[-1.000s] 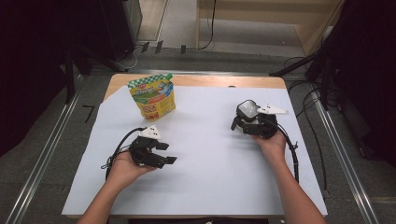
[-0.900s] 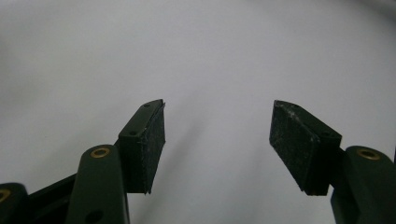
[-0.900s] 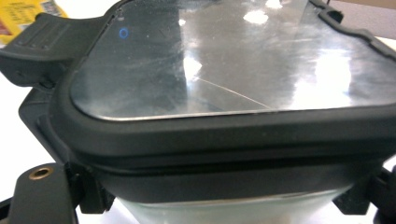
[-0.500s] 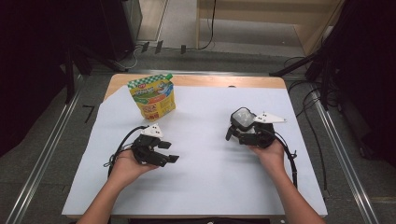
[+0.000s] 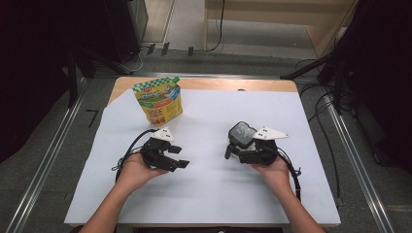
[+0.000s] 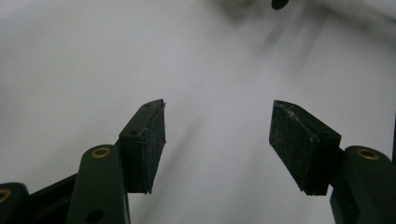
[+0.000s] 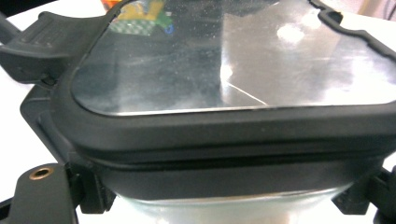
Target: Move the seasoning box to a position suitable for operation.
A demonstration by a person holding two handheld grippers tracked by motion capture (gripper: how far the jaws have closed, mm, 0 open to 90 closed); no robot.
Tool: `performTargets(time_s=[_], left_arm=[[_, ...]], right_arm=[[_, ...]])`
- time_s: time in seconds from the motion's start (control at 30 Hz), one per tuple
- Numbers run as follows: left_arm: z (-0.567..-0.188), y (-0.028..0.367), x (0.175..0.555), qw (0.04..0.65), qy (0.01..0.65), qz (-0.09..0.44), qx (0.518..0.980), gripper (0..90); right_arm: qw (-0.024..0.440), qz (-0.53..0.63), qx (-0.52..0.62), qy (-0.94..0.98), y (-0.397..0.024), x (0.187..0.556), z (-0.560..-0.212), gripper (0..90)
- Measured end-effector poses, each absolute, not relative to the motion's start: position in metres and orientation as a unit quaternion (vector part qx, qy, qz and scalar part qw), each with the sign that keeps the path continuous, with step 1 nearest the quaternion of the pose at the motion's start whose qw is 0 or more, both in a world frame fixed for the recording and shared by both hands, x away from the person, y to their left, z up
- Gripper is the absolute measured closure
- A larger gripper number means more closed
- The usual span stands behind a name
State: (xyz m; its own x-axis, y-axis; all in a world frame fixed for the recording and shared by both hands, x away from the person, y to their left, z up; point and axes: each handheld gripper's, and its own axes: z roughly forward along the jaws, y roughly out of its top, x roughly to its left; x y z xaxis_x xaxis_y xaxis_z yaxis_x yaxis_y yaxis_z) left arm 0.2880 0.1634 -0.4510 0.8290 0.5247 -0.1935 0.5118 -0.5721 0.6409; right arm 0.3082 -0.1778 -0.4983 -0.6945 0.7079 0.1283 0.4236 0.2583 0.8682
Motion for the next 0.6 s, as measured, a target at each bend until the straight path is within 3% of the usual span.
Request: performTargets(time_s=[0.6], left_arm=[[-0.451, 0.163, 0.288, 0.358, 0.291, 0.010, 0.887, 37.0]], right_arm=[[0.118, 0.474, 0.327, 0.809, -0.129, 0.293, -0.511, 15.8]])
